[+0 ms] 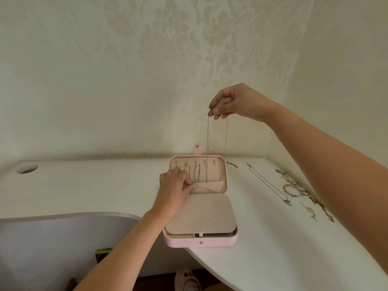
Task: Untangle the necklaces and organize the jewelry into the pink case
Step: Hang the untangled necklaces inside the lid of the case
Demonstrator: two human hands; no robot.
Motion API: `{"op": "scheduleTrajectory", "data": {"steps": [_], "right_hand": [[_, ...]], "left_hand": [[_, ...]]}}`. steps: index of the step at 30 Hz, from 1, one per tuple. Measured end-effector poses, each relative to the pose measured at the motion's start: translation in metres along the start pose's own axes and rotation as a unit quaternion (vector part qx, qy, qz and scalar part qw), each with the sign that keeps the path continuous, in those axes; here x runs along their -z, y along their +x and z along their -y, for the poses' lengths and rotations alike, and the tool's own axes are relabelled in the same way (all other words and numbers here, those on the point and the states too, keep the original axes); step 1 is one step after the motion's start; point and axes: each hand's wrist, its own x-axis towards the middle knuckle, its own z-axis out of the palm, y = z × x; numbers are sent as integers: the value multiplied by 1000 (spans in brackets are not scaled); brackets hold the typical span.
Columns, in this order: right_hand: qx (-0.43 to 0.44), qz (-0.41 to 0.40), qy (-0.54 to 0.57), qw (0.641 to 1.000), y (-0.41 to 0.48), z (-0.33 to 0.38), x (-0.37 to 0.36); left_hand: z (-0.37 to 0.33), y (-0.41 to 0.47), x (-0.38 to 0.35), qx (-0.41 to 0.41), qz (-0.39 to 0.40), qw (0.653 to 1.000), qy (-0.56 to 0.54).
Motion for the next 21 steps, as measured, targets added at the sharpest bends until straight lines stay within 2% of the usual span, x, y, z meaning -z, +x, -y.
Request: {"op": "scheduleTrajectory", "data": {"steps": [7, 18, 21], "right_hand": [[-12, -28, -56, 998, -5, -21, -22], [-7, -73, -64, 995, -14, -62, -65], [5, -96, -112, 989, -18, -72, -77]], "left_hand": [[1, 0, 0, 2, 8, 1000, 5], [1, 0, 1, 2, 10, 1000, -1], [2, 0, 0, 1, 5, 1000, -4]]}}
